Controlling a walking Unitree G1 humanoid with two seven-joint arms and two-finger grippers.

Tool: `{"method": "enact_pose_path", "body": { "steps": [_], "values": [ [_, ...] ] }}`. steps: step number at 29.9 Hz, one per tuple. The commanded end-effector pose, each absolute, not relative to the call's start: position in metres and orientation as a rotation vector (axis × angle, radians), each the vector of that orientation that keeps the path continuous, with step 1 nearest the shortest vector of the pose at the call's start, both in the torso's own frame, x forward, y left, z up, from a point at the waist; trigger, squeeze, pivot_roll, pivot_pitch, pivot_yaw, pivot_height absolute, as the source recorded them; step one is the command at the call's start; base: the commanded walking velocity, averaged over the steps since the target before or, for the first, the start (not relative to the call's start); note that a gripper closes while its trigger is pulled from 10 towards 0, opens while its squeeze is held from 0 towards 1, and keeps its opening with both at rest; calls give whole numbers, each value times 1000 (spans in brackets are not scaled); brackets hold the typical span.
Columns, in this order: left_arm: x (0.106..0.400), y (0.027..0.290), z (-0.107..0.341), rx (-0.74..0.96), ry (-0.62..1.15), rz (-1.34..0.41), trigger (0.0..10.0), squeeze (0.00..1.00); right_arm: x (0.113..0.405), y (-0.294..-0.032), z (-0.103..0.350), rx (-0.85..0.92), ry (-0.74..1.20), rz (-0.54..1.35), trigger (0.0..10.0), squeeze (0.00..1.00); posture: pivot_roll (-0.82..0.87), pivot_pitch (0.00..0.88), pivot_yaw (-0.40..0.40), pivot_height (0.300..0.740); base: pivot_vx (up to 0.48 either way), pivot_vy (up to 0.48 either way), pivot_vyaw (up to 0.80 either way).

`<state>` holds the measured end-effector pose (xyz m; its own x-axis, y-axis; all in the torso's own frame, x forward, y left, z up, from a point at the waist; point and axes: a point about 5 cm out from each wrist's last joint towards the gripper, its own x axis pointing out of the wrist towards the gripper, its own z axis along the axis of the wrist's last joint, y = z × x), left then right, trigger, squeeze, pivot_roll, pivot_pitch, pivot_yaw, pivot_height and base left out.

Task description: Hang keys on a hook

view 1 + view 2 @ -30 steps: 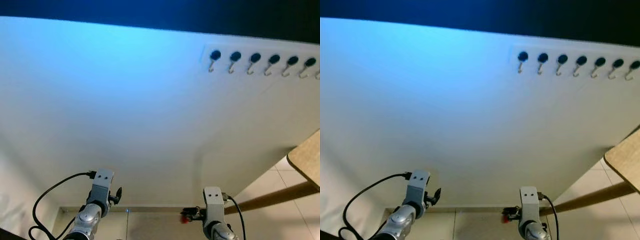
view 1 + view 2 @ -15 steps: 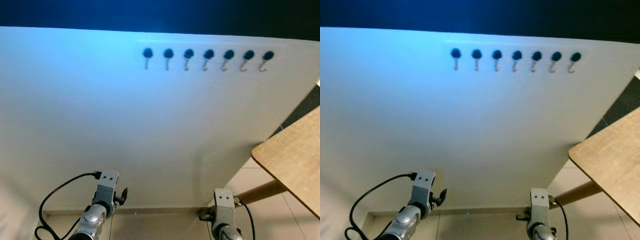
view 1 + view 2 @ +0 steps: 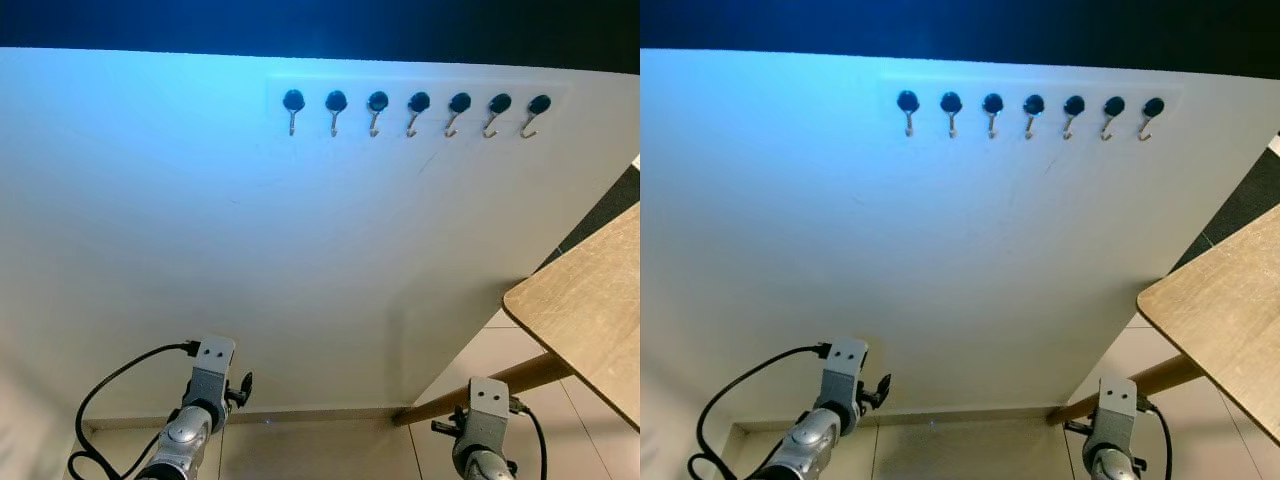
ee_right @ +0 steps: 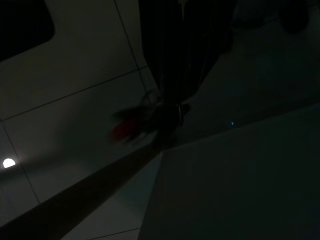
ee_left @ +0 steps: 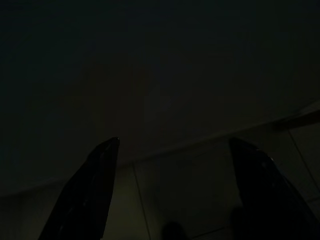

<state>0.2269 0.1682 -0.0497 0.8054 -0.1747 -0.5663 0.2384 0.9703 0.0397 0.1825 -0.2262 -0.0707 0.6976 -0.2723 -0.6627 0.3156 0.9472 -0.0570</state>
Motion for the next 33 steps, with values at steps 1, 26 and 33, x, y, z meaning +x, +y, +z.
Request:
{"method": "enact_pose_path", "body": {
  "steps": [1, 26, 33],
  "values": [
    [227, 170, -49, 150, 598, -235, 10000, 0, 186, -227, -68, 64, 709, -331, 10000, 0, 62, 3, -43, 740, 0, -480, 0],
    [227, 171, -49, 98, 589, -201, 10000, 0, 188, -209, -70, 64, 710, -258, 10000, 0, 58, 8, -48, 740, -112, -52, 0],
    [227, 171, -49, 97, 590, -202, 10000, 0, 187, -208, -72, 60, 719, -254, 10000, 0, 58, 9, -46, 740, -408, 0, 0]
  ]
}}
